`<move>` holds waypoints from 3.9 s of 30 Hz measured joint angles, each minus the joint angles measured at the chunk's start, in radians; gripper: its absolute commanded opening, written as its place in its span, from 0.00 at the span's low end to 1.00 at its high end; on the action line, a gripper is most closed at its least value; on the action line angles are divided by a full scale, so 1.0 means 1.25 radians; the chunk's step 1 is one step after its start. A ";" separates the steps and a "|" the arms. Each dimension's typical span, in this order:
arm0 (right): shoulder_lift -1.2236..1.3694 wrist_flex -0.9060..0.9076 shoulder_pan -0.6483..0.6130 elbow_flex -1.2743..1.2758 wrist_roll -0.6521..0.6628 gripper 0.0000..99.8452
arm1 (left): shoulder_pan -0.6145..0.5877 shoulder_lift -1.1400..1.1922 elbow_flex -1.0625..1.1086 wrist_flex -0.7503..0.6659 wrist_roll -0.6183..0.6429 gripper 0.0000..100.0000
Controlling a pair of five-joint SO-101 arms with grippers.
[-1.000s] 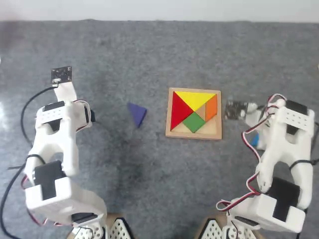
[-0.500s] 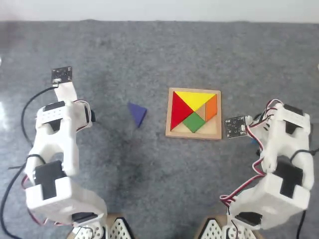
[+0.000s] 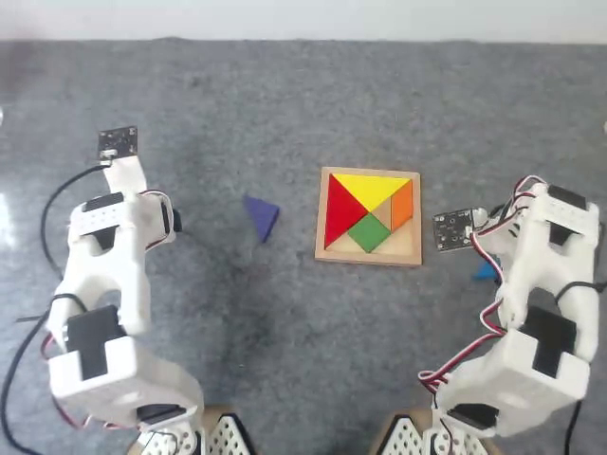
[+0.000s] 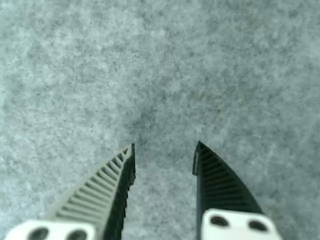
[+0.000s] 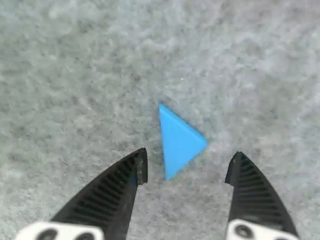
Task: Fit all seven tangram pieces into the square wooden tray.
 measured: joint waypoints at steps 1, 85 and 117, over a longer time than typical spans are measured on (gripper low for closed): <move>0.012 0.000 0.000 0.000 0.000 0.26 | 0.000 0.000 0.000 0.000 0.000 0.19; 0.037 0.015 -0.140 0.017 -0.072 0.04 | 0.000 0.000 0.000 0.000 0.000 0.19; -0.006 0.109 -0.539 -0.232 -0.473 0.01 | 0.010 0.000 0.002 0.000 -0.001 0.19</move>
